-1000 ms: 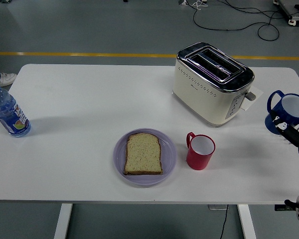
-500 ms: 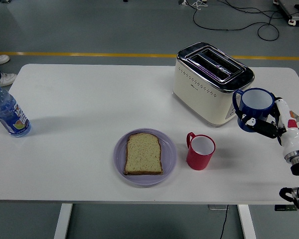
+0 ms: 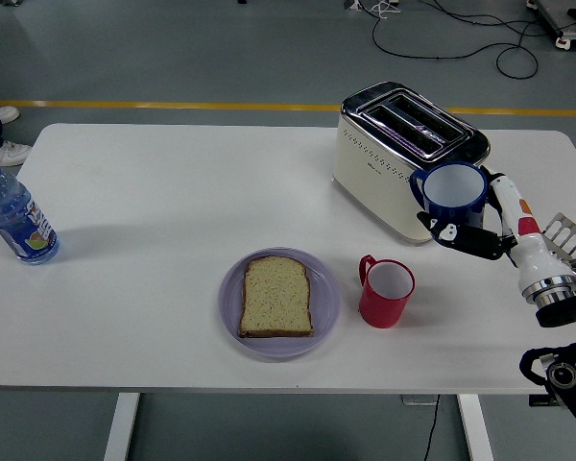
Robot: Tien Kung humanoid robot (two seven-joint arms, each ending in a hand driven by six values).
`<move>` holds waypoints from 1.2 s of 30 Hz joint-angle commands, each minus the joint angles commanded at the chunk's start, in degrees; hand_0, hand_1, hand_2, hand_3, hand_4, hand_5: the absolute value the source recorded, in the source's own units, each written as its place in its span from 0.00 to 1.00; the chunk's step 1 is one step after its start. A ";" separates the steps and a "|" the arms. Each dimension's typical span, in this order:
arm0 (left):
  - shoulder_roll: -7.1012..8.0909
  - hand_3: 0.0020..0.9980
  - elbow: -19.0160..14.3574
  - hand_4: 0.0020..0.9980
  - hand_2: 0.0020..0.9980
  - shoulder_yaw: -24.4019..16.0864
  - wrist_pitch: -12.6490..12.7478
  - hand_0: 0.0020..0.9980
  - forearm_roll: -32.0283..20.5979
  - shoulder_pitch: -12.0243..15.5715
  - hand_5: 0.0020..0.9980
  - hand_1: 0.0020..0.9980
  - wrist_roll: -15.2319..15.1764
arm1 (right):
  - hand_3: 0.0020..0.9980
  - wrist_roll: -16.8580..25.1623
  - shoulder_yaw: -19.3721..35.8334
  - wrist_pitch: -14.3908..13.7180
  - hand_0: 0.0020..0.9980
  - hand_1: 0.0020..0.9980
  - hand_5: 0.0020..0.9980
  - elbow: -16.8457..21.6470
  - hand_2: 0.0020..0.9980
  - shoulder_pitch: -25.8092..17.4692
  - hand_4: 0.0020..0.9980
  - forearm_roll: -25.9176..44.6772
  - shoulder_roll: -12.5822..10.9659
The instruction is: Pick up the cup,pour liquid into bread,place the cup on the desk
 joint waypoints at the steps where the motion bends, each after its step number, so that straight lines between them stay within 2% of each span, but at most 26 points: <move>1: 0.00 0.54 0.00 0.31 0.66 -0.02 0.00 0.65 0.00 0.01 0.77 0.66 -0.01 | 0.42 -0.04 -0.39 0.13 0.13 0.08 0.00 -0.09 0.35 0.19 0.63 -0.27 0.09; 7: 0.06 0.54 -0.04 0.31 0.66 -0.28 0.06 0.65 0.10 -0.04 0.77 0.66 -0.09 | 0.42 -0.22 -4.44 1.04 0.13 0.08 0.00 -0.55 0.35 2.84 0.62 0.42 0.15; 13: 0.09 0.54 -0.02 0.31 0.66 -0.48 0.11 0.65 0.08 -0.04 0.77 0.66 -0.11 | 0.42 -1.15 -11.11 2.77 0.15 0.10 0.00 -0.45 0.35 8.77 0.61 1.39 -0.64; 14: 0.10 0.54 -0.01 0.31 0.66 -0.47 0.13 0.65 0.04 -0.02 0.77 0.66 -0.12 | 0.42 -1.28 -12.06 2.89 0.22 0.12 0.00 -0.68 0.36 9.83 0.59 1.78 -0.59; 19: 0.10 0.54 0.00 0.31 0.66 -0.39 0.21 0.65 -0.12 0.10 0.77 0.66 -0.14 | 0.42 -1.74 -14.66 2.97 0.22 0.12 0.00 -1.76 0.36 13.08 0.59 2.26 -0.42; 20: 0.11 0.54 0.01 0.31 0.65 -0.37 0.23 0.65 -0.18 0.17 0.77 0.66 -0.16 | 0.45 -1.79 -15.40 2.86 0.28 0.17 0.00 -2.25 0.40 13.98 0.58 2.17 -0.44; 25: 0.16 0.54 0.02 0.31 0.65 -0.16 0.28 0.65 -0.38 0.36 0.77 0.66 -0.18 | 0.45 -1.63 -17.48 2.36 0.28 0.17 0.00 -4.43 0.40 17.06 0.58 1.05 -0.38; 26: 0.16 0.54 0.01 0.31 0.65 -0.09 0.30 0.65 -0.45 0.43 0.77 0.66 -0.21 | 0.47 -1.60 -18.20 2.04 0.37 0.27 0.00 -5.44 0.43 18.14 0.57 0.15 -0.28; 30: 0.20 0.54 -0.01 0.31 0.65 0.17 0.40 0.65 -0.64 0.46 0.77 0.66 -0.30 | 0.47 -2.14 -20.63 1.22 0.37 0.27 0.00 -8.37 0.43 21.33 0.57 -4.72 -0.15; 31: 0.20 0.54 0.01 0.31 0.65 0.23 0.42 0.65 -0.66 0.47 0.77 0.66 -0.31 | 0.49 -2.29 -21.34 1.01 0.44 0.31 0.00 -8.96 0.47 22.04 0.58 -5.89 -0.20; 36: 0.24 0.54 0.05 0.31 0.65 0.54 0.45 0.65 -0.80 0.59 0.77 0.66 -0.31 | 0.49 -2.89 -25.74 0.44 0.44 0.31 0.00 -11.47 0.47 25.58 0.58 -9.27 -0.71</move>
